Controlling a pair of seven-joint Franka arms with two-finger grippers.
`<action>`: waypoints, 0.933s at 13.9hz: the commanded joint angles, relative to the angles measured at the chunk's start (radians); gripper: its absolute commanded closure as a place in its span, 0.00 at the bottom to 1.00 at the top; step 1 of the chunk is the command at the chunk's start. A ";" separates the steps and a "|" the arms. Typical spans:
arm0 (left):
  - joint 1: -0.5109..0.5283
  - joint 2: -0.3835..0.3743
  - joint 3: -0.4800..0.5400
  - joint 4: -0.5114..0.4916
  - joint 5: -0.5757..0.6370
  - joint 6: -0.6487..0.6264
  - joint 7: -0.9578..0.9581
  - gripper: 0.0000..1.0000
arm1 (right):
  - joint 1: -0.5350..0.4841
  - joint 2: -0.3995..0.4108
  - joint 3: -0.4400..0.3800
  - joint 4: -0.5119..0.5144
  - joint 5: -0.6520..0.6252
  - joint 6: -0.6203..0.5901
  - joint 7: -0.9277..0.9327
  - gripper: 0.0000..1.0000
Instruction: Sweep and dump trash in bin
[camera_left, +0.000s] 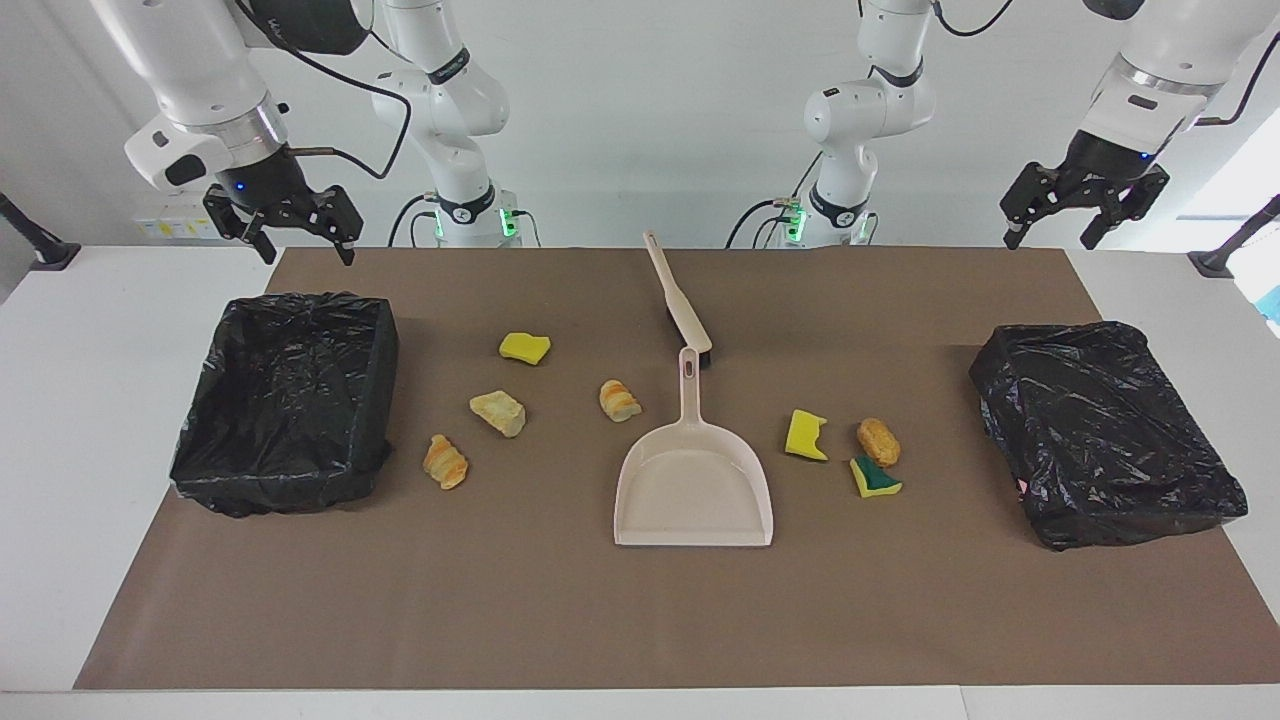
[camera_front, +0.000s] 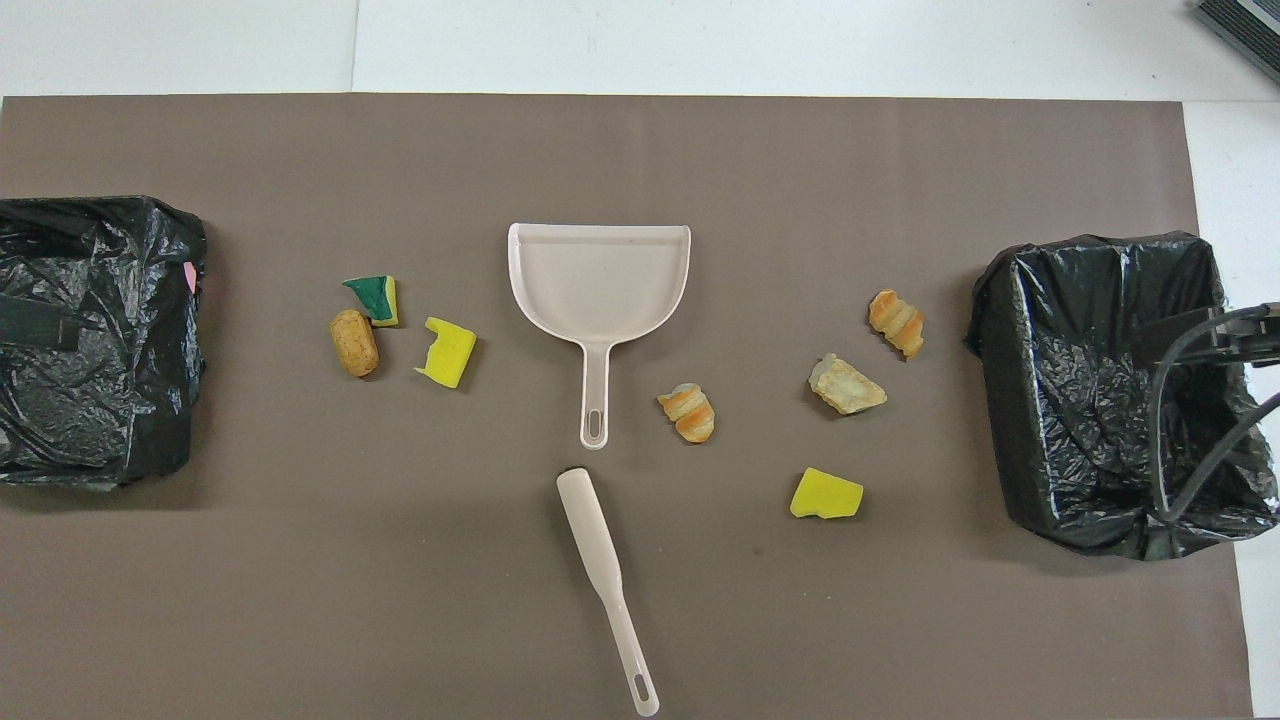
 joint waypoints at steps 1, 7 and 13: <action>-0.011 -0.024 -0.003 -0.032 0.000 0.019 -0.011 0.00 | 0.001 -0.023 -0.002 -0.024 0.017 -0.006 0.013 0.00; -0.053 -0.028 -0.013 -0.065 -0.002 0.023 -0.015 0.00 | -0.002 -0.023 -0.002 -0.024 0.019 -0.003 0.013 0.00; -0.194 -0.158 -0.017 -0.316 -0.061 0.019 -0.150 0.00 | -0.002 -0.021 -0.002 -0.024 0.017 -0.001 0.011 0.00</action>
